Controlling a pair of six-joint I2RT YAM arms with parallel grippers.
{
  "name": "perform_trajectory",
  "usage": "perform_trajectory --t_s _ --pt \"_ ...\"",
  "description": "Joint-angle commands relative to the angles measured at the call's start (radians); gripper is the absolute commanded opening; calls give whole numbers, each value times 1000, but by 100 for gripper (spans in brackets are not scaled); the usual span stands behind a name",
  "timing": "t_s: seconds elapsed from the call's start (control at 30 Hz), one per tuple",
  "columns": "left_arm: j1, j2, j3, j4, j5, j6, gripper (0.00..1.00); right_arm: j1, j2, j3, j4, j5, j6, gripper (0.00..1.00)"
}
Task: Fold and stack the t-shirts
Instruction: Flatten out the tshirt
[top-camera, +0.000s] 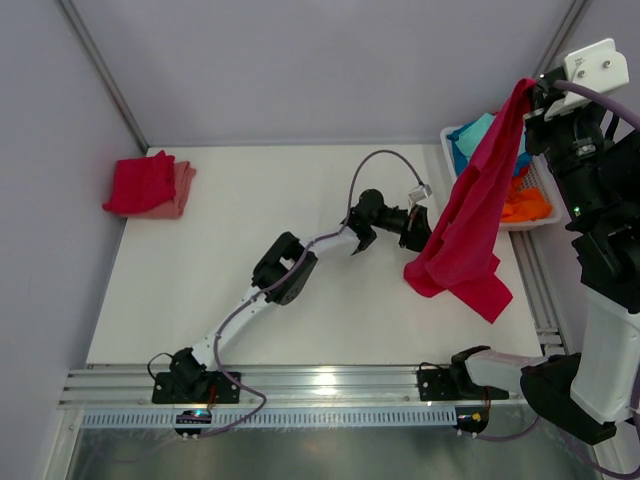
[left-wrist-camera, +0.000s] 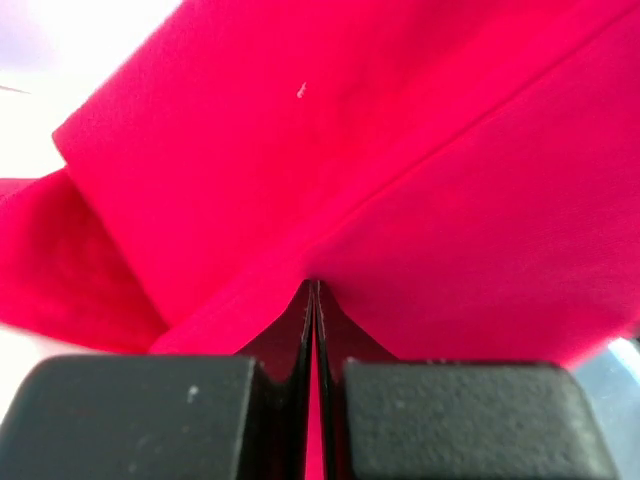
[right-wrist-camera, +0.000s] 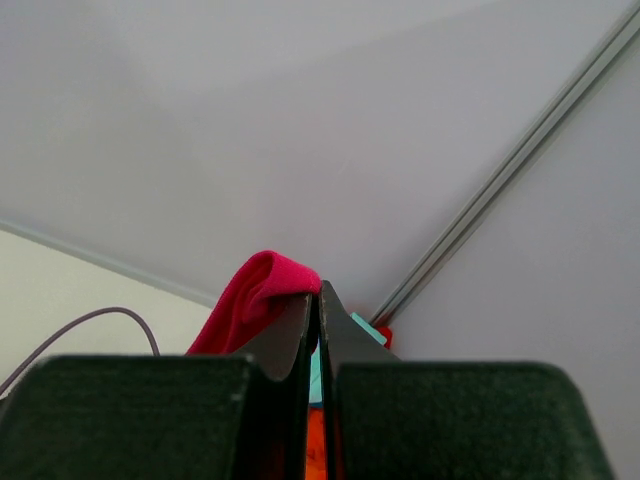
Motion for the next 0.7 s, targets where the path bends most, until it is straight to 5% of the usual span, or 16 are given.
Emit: perform_trajectory --t_s 0.0,0.17,0.3,0.37,0.5,0.53,0.57,0.63,0.67 --pt "63 -51 -34 240 -18 -230 0 3 -17 -28 66 24 -15 3" --pt "208 -184 -188 260 -21 -314 0 3 -34 -67 78 50 -34 3" --pt "336 -363 -357 89 -52 -215 0 3 -39 -125 93 56 -29 3" --pt "397 -416 -406 -52 -69 -32 0 3 -36 -142 101 61 -18 3" --pt "437 -502 -345 -635 -165 449 0 5 -28 -144 103 44 -3 3" --pt "424 -502 -314 -877 -205 561 5 3 -25 -136 96 36 -1 3" --pt "414 -497 -261 -974 -218 724 22 5 -22 -128 92 26 -1 3" --pt "396 -485 -245 -1053 -229 778 63 5 -14 -102 80 16 3 3" --pt "379 -474 -245 -1046 -224 778 69 5 -13 -98 75 9 3 3"
